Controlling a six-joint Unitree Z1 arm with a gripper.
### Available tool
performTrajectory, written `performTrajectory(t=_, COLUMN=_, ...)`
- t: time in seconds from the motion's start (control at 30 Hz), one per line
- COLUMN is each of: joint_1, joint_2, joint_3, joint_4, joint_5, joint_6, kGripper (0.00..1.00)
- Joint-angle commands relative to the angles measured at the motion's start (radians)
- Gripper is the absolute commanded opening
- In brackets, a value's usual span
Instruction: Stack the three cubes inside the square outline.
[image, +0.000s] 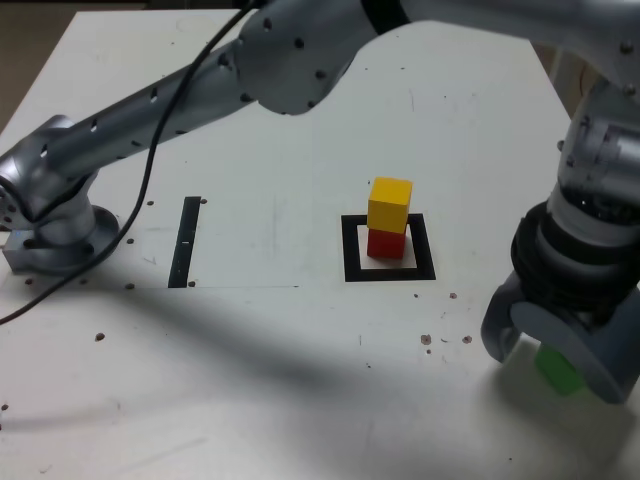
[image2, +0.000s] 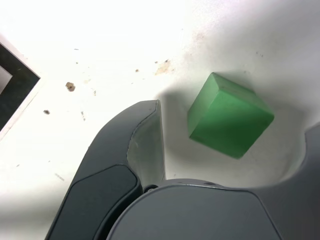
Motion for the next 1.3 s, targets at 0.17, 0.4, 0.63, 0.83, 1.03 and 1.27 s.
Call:
performTrajectory(t=0.17, joint_1=0.004, joint_2=0.020, joint_3=-0.017, joint_4=0.008, joint_5=-0.008, joint_6=0.009, kGripper=0.81)
performTrajectory(t=0.4, joint_1=0.006, joint_2=0.026, joint_3=-0.032, joint_4=0.006, joint_5=-0.004, joint_6=0.013, kGripper=0.54)
performTrajectory(t=0.63, joint_1=0.006, joint_2=0.042, joint_3=-0.046, joint_4=0.002, joint_5=-0.009, joint_6=0.029, kGripper=0.49)
performTrajectory(t=0.83, joint_1=0.006, joint_2=0.059, joint_3=-0.064, joint_4=0.000, joint_5=-0.024, joint_6=0.051, kGripper=0.48)
performTrajectory(t=1.03, joint_1=0.007, joint_2=0.059, joint_3=-0.070, joint_4=0.002, joint_5=-0.022, joint_6=0.060, kGripper=0.36)
performTrajectory(t=1.27, joint_1=0.007, joint_2=0.058, joint_3=-0.079, joint_4=0.010, joint_5=-0.018, joint_6=0.067, kGripper=0.30)
